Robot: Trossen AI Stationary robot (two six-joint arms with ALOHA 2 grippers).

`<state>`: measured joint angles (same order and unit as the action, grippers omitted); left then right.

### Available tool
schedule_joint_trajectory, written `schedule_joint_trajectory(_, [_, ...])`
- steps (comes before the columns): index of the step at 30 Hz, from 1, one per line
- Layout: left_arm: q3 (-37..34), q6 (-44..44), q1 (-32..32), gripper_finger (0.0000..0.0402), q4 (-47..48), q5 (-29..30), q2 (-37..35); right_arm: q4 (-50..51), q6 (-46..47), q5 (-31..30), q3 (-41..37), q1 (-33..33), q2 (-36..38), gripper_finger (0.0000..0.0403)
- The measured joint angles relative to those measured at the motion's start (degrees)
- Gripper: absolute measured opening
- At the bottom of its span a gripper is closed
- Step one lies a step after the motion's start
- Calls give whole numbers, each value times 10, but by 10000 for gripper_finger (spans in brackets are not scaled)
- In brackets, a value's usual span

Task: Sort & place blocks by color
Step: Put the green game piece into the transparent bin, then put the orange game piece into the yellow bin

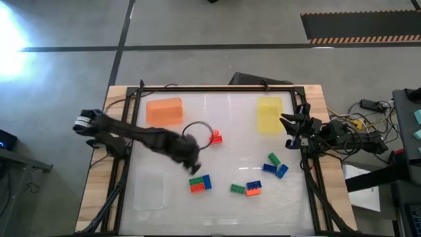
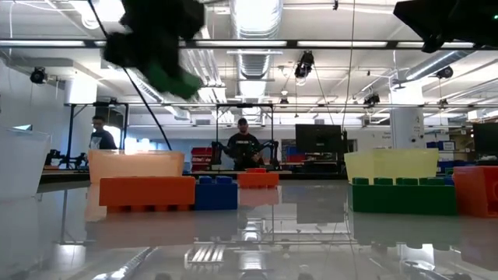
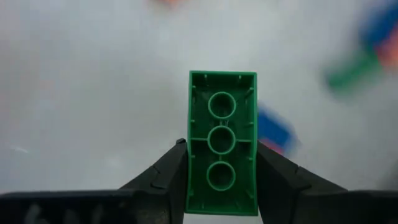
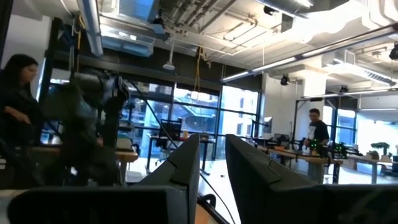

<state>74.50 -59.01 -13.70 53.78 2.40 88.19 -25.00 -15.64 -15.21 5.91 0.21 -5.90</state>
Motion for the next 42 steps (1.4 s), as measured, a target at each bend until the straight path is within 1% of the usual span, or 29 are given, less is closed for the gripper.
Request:
schedule_joint_trajectory(4, [0,9,-76,129,63,-109,-45,2,0,0,0,0,-2,68])
schedule_joint_trajectory(6, [0,-5,-121,129,102,-118,-62,3,0,0,0,0,-3,68])
schedule_joint_trajectory(10, [-14,-38,-195,130,150,-113,-71,3,0,0,0,0,-3,68])
schedule_joint_trajectory(13, [-40,-80,-223,131,158,-113,-66,3,0,0,0,0,-3,68])
schedule_joint_trajectory(19, [-105,-185,-232,132,162,-132,-45,3,1,0,0,0,-3,68])
schedule_joint_trajectory(22, [-138,-259,-232,132,160,-133,-39,3,1,1,0,0,-3,68])
schedule_joint_trajectory(25, [-161,-302,-232,132,139,-142,-36,3,2,1,0,0,-3,68])
schedule_joint_trajectory(33, [-171,-323,-231,135,130,-142,-27,3,2,1,0,0,-3,68])
schedule_joint_trajectory(36, [-171,-323,-231,150,130,-142,-23,3,2,1,0,0,-3,68])
schedule_joint_trajectory(42, [-171,-317,-231,192,130,-141,-19,3,2,1,0,0,-3,68])
